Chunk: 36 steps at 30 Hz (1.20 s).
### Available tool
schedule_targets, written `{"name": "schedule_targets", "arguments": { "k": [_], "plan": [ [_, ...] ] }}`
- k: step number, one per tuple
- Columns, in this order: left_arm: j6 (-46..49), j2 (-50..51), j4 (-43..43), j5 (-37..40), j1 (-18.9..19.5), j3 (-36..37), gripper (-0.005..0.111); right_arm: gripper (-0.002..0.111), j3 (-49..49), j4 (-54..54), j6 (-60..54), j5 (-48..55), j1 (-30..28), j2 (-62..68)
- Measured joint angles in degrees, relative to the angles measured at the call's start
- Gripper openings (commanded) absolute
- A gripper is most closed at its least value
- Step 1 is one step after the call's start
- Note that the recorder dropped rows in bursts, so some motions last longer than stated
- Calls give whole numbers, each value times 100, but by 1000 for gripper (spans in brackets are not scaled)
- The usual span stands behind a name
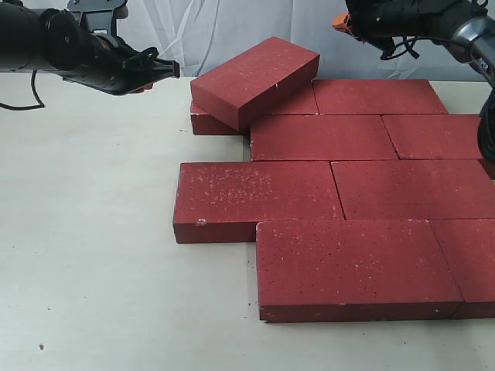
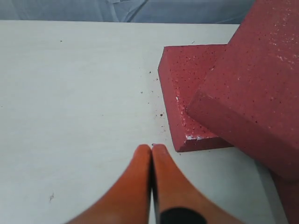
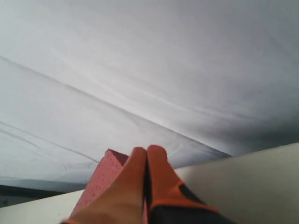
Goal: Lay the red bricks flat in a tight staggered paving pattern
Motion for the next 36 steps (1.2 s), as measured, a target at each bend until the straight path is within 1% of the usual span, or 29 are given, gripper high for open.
{"name": "schedule_targets", "arguments": {
  "k": [10,14,17,19,24,32,36],
  "plan": [
    [10,0,0,-142,0,0,0,-1,-49,14,0,-922,62,350],
    [10,0,0,-248,0,0,0,-1,-57,-1,-74,-1046,180,406],
    [10,0,0,-286,0,0,0,-1,-57,-12,-117,-950,289,406],
    [10,0,0,-286,0,0,0,-1,-71,-38,-127,-735,346,406],
    [10,0,0,-286,0,0,0,-1,-121,-122,-138,199,380,406],
    [10,0,0,-97,0,0,0,-1,-203,-160,-147,1462,238,221],
    [10,0,92,-87,0,0,0,-1,-370,-403,-147,1845,235,61]
  ]
}}
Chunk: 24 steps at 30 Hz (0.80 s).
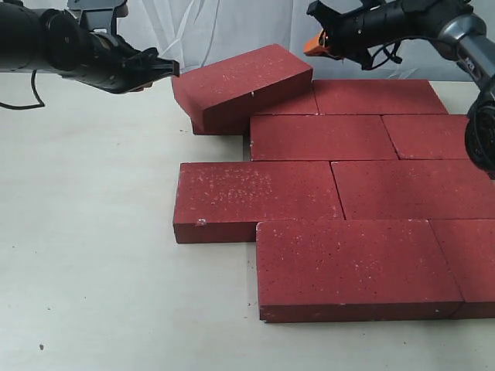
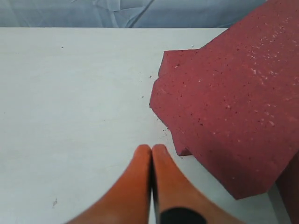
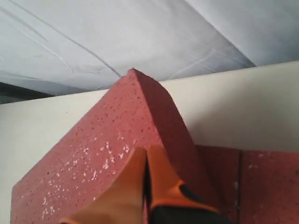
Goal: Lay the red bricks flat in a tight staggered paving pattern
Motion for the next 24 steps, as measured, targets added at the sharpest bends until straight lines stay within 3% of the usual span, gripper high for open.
{"name": "schedule_targets", "arguments": {
  "k": [5,10,17,24],
  "plan": [
    [0,0,315,162,0,0,0,-1,-79,-768,113,-409,-11,-124],
    [0,4,400,647,88,0,0,-1,-79,-1766,955,-579,-11,89],
    [0,13,235,1301,702,0,0,-1,-94,-1192,388,-223,206,275],
    [0,13,210,1512,1213,-4,0,-1,-170,-956,-284,1375,515,196]
  ]
}}
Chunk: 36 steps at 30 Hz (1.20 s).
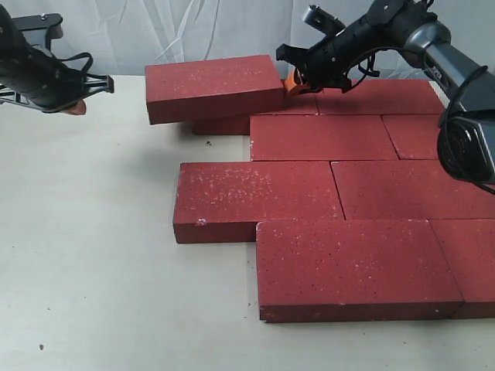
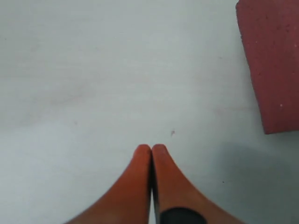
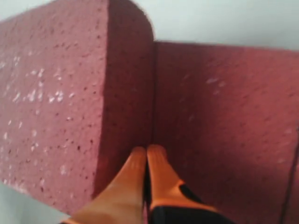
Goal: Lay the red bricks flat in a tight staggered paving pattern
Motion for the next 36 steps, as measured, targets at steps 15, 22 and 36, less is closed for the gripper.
{"name": "schedule_targets", "arguments": {
  "k": [15,22,36],
  "plan": [
    [93,663,-638,-262,268,-1095,0,-1,0,-1247,742,-224,147,-408],
    [1524,2023,-2824,953,276,-2545,0,-1,0,-1282,806,-754,287,-382],
    [1764,2255,-3276,1836,320,-2913,0,-1,0,-836,331,-377,554,-675]
  ]
}}
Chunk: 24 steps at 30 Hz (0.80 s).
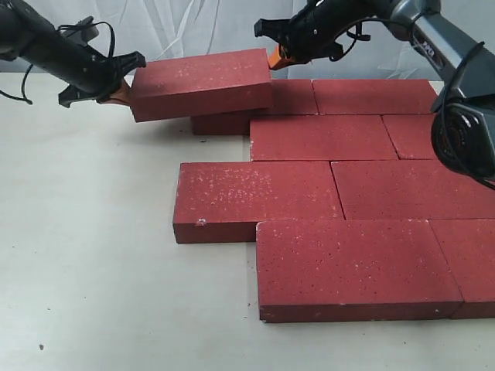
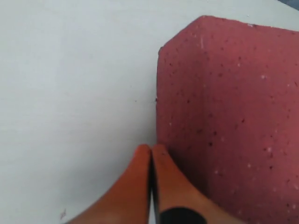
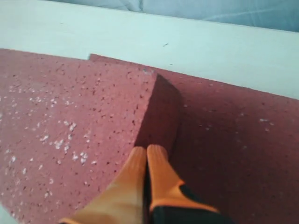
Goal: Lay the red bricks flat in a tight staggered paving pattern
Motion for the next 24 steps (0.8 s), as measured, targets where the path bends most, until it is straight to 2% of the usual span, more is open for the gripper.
{"name": "schedule_targets", "arguments": {
  "k": [5,16,24],
  "plan": [
    [0,-168,226,188,124,0,0,-1,0,242,-206,309,87,-192],
    [-365,-826,1471,417,194,13,0,-1,0,63,-230,638,457,-420],
    [-373,-1355,2220,363,272,678,0,-1,0,-345,-168,657,956,-617]
  ]
}}
